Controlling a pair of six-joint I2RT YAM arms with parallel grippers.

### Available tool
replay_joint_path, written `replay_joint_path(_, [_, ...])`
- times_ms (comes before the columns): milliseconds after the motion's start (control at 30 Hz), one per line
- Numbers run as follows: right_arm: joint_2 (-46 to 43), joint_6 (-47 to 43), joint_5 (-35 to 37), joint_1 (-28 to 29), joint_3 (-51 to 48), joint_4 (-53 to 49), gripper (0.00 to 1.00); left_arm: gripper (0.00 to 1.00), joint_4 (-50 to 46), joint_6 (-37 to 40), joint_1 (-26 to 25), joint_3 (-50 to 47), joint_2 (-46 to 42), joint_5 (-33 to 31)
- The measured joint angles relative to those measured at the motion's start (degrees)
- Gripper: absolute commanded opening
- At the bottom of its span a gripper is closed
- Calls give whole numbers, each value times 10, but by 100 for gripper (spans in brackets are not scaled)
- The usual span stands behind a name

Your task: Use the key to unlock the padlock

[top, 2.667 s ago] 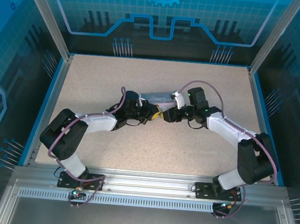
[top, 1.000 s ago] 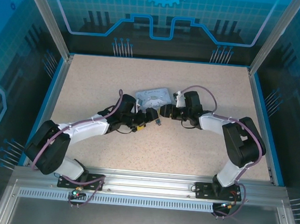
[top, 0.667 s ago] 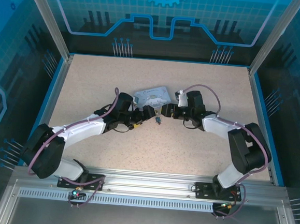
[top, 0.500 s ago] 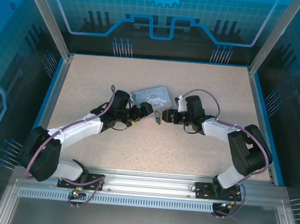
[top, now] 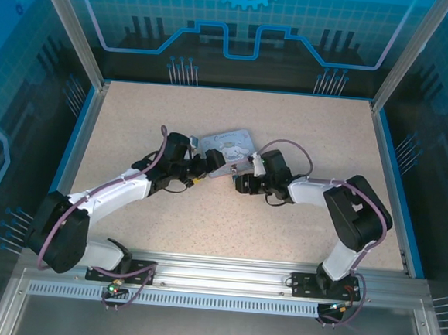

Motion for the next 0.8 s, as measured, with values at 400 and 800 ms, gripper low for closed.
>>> replay_joint_path(400, [27,-37,34,18,53,-33,42,99,0,0,14,-1,-2,0])
replay_joint_path(800, [45,-47,38,23,66,-46,38,99,9,0,30,-7,-8,3])
